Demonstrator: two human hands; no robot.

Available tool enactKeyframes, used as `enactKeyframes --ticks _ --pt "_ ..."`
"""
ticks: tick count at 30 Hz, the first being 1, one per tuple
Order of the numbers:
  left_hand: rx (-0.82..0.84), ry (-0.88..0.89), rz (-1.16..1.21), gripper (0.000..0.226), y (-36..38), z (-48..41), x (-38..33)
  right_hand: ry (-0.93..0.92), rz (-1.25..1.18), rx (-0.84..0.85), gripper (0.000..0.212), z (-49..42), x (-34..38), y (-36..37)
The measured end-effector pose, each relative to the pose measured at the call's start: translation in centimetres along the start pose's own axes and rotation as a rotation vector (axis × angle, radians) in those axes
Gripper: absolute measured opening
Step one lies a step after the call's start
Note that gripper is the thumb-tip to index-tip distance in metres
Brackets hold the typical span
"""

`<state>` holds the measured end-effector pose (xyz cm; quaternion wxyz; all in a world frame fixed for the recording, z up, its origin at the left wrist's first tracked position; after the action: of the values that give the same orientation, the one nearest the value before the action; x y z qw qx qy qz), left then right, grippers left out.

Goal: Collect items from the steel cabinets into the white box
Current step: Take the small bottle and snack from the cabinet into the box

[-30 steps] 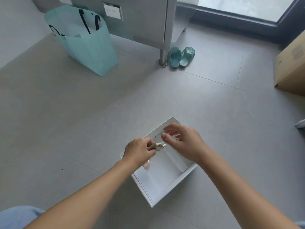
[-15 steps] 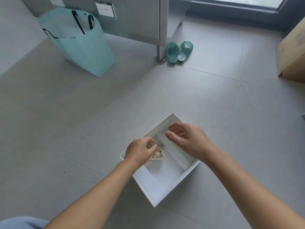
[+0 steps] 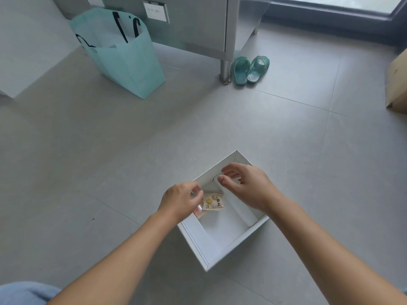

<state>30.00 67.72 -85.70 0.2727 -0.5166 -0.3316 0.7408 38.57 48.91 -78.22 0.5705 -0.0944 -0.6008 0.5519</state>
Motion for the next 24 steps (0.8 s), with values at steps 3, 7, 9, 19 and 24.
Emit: enactKeyframes --ticks 3,7,9,19,24 --pt "-0.02 0.007 0.027 0.018 -1.2 0.4 0.0 -0.006 0.0 0.0 0.038 0.0 0.1 -0.1" --pt "-0.007 0.04 -0.022 0.018 -1.4 0.8 -0.4 -0.014 -0.014 -0.004 0.037 -0.7 0.9 -0.1" --pt "0.051 0.085 -0.08 0.018 0.0 0.8 -0.9 -0.018 -0.03 -0.011 0.035 -0.8 1.1 0.0" --pt "0.334 0.276 -0.233 0.017 9.7 -2.9 2.0 0.046 -0.012 -0.014 0.031 1.3 -2.1 0.1" --pt "0.348 0.084 -0.209 0.028 11.5 -3.4 2.0 0.067 -0.01 -0.02 0.029 2.1 -2.7 -0.4"
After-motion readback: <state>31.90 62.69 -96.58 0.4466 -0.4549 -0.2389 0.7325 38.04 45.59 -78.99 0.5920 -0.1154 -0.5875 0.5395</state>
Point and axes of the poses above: each hand's wrist, its own z-axis away from the middle knuckle, its own y-axis out of the palm, x = y × z, the point moved 4 cm from there along -z, towards the middle knuckle, and after that the axes turned 8 degrees about z, right-handed, at the moved point
